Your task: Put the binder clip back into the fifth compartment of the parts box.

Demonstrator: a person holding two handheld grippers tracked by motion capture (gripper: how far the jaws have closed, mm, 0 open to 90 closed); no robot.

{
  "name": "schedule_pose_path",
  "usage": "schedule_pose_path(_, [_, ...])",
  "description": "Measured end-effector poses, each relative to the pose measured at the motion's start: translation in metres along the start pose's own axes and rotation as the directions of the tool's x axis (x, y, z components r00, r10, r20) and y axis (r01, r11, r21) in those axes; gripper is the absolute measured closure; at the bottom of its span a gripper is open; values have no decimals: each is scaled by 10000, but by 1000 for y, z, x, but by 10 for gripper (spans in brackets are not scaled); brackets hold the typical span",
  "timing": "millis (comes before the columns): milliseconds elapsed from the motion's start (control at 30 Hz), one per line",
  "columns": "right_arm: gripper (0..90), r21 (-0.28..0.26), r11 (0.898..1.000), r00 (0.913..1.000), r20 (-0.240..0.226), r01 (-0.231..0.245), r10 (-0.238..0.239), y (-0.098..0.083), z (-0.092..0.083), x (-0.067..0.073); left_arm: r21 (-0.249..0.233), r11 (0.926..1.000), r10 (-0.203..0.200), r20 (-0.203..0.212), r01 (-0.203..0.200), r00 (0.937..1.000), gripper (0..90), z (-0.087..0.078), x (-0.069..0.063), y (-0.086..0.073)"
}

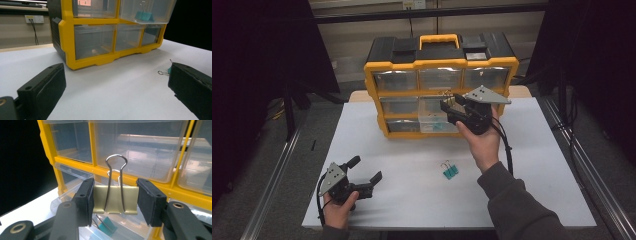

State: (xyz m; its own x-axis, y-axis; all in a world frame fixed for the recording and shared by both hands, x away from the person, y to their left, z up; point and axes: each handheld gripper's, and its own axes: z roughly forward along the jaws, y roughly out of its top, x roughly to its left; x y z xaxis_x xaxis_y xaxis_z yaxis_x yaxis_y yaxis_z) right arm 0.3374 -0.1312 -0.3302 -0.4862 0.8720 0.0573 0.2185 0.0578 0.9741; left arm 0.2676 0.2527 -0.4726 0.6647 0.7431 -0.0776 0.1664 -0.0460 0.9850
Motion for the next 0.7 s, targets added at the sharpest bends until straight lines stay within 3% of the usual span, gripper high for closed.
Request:
schedule_pose_path(133, [288,194,9998,10000,11,-90,89,-1,1,0,-14,10000,24,84,-24,10000,15,0,0,0])
schedule_pose_path(300, [162,200,9995,9996,88,-256,255,-5,-5,-4,-18,10000,43,100,-43,9999,15,0,0,0])
schedule_pose_path(700, [117,-35,9976,9976,89,-690,690,-20,-35,-25,11,10000,42,67,-42,10000,15,0,0,0])
